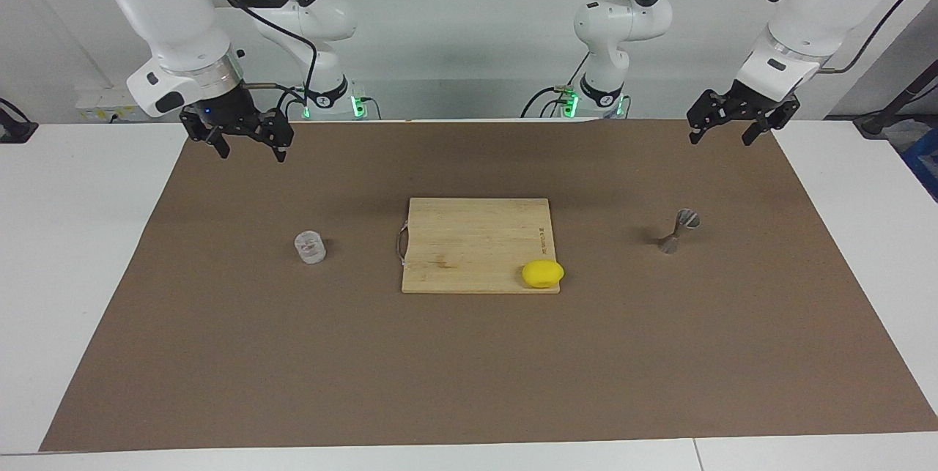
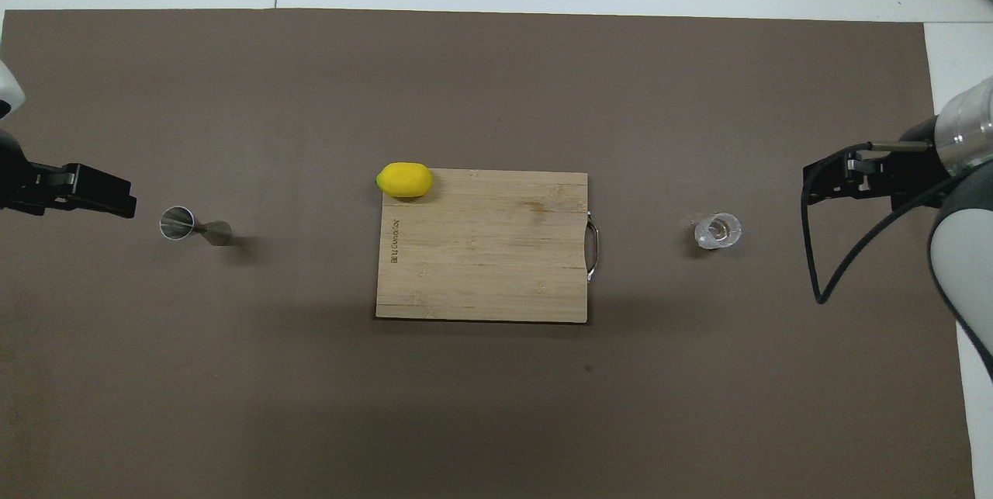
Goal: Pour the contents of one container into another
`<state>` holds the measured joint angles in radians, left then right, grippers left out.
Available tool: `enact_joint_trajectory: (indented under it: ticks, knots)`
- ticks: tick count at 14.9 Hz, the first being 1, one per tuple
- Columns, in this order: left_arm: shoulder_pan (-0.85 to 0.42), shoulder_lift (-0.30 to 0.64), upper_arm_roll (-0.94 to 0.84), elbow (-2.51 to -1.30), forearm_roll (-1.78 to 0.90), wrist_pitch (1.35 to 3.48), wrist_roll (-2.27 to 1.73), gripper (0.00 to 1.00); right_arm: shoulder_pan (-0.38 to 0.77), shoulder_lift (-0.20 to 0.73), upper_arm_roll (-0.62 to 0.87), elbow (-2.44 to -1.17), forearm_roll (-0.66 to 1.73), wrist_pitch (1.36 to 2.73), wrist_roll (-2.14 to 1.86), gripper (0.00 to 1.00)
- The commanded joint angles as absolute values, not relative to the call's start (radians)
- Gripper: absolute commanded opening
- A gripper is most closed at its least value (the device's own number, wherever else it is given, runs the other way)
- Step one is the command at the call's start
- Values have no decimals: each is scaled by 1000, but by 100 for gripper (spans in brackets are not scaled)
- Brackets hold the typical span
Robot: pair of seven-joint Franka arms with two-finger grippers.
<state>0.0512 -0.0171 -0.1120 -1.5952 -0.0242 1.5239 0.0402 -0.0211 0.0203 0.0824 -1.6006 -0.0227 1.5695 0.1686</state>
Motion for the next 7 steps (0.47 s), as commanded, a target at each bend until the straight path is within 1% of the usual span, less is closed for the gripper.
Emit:
enact_joint_trajectory:
  ticks: [1,7]
  knots:
    - [48,-21,-115,-1568,-12,1494,40,100,-38,2,86,-1621,-20,1569,140,100]
    - [49,-26,-107,-1574,-20,1486,49,100,-28,2,89,-1620,-21,1578,146,100]
